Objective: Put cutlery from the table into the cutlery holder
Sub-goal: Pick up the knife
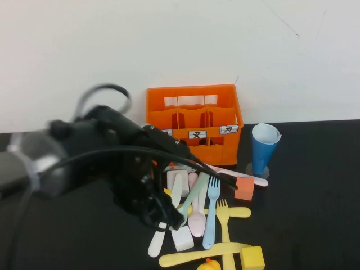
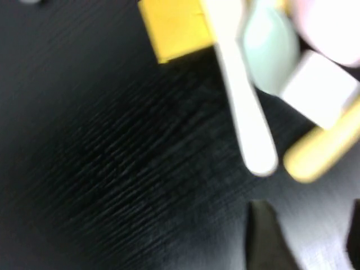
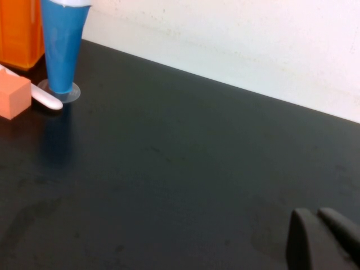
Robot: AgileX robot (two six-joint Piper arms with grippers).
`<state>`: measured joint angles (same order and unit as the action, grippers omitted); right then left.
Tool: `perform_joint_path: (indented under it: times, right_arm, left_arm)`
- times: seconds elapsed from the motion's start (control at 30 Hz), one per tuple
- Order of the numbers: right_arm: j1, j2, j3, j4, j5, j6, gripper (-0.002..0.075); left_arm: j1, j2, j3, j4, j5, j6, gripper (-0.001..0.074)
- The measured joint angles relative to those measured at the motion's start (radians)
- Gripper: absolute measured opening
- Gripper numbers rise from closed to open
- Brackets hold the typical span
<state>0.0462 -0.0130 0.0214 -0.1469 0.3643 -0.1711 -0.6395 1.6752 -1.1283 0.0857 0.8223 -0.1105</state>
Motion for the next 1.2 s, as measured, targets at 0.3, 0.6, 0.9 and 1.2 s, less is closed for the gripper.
perform_joint_path:
  times: [0.3, 0.6, 0.9, 1.2]
  right_arm:
    - [0.000, 0.000, 0.000, 0.000, 0.000, 0.000, -0.0003]
    - [0.000, 0.000, 0.000, 0.000, 0.000, 0.000, -0.0003]
    - [0.000, 0.000, 0.000, 0.000, 0.000, 0.000, -0.0003]
    - [0.000, 0.000, 0.000, 0.000, 0.000, 0.000, -0.0003]
  left_arm:
    - [0.004, 0.160, -0.004, 0.082, -0.162, -0.206, 0.0384]
    - [0.091, 0.215, -0.006, -0.042, -0.239, -0.083, 0.0333]
    - [0.093, 0.303, -0.006, -0.112, -0.313, 0.026, 0.0326]
    - [0.093, 0.345, -0.008, -0.117, -0.405, 0.026, 0.0326]
